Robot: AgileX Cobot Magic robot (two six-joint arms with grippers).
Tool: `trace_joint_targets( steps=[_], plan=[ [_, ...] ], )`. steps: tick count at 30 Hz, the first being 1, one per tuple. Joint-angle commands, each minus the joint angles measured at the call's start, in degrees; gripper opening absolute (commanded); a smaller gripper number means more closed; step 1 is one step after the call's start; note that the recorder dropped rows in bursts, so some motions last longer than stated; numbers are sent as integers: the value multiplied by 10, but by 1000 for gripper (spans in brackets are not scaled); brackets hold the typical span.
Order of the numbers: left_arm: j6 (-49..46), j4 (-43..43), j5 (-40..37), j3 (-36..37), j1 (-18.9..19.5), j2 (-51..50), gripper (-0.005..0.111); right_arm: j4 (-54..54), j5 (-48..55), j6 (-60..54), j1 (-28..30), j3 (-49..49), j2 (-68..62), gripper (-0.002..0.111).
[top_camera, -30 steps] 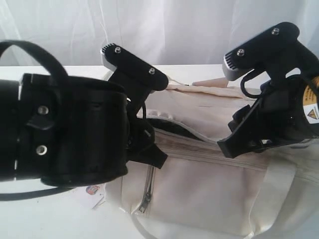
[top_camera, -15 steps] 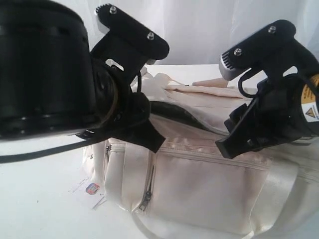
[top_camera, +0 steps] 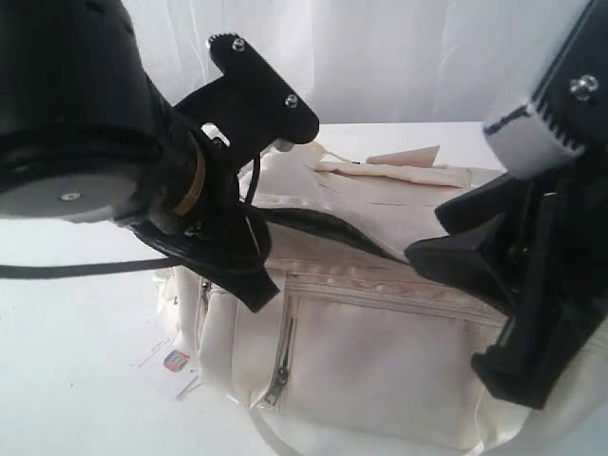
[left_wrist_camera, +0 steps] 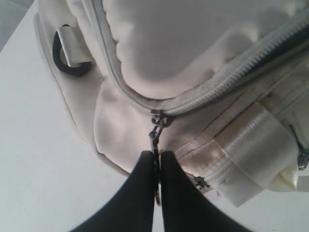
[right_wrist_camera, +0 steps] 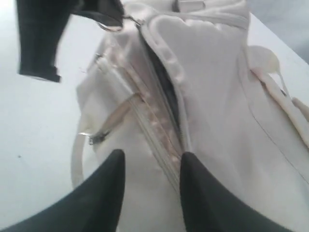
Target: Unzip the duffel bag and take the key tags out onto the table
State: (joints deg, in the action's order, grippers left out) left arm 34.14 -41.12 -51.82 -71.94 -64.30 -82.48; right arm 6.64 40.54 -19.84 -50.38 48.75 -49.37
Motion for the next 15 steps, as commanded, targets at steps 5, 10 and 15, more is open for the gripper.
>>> trace_joint_targets(
  steps=[5, 10, 15],
  plan=[
    [-127, 65, 0, -7, 30, 12, 0, 63, -181, -193, 1, -2, -133, 59],
    [-136, 64, 0, -7, 30, 12, 0, 64, -227, -253, 1, -2, -217, 64],
    [-136, 57, 0, -7, 30, 12, 0, 66, -269, -250, 1, -2, -244, 63]
  ],
)
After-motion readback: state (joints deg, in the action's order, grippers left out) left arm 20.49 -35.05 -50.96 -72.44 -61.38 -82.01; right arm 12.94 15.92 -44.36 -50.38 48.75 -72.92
